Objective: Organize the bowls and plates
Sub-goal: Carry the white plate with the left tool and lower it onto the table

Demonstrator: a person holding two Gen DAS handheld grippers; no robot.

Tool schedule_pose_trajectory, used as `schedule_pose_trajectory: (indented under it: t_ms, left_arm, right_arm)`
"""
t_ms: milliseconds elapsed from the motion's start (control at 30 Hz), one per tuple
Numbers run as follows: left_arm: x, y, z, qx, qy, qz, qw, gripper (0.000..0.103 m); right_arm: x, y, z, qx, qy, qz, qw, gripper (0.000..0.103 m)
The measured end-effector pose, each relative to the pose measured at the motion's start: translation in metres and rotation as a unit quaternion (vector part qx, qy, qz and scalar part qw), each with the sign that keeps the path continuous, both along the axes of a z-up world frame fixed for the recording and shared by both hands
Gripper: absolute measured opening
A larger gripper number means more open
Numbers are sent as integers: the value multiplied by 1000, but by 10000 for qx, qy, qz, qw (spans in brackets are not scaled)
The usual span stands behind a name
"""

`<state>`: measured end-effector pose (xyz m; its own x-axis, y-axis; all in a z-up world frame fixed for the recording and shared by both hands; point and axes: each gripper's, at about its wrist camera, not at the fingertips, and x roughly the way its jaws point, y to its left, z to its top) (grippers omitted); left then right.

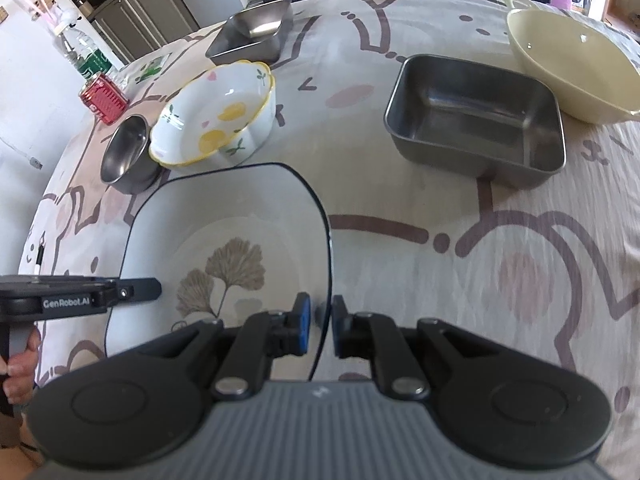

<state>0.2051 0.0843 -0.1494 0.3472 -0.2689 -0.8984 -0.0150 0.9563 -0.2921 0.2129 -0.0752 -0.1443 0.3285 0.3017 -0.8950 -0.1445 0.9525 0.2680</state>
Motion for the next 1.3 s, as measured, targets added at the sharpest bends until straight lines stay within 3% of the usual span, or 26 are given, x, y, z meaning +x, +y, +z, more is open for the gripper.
schedule_pose_trajectory:
  t_ms: [433, 900, 1300]
  left_arm:
    - [3, 2, -2, 57, -94, 4, 9999, 23]
    - [4, -8, 1, 391, -208, -392, 9982, 21]
    - [3, -7, 2, 405, -89, -418, 9983, 21]
  right_arm:
    - [5, 5, 1, -10, -73, -12, 10000, 14]
    - [6, 10, -11, -348, 146, 179, 9991, 14]
    - [13, 8, -13, -225, 137, 86, 9996, 13]
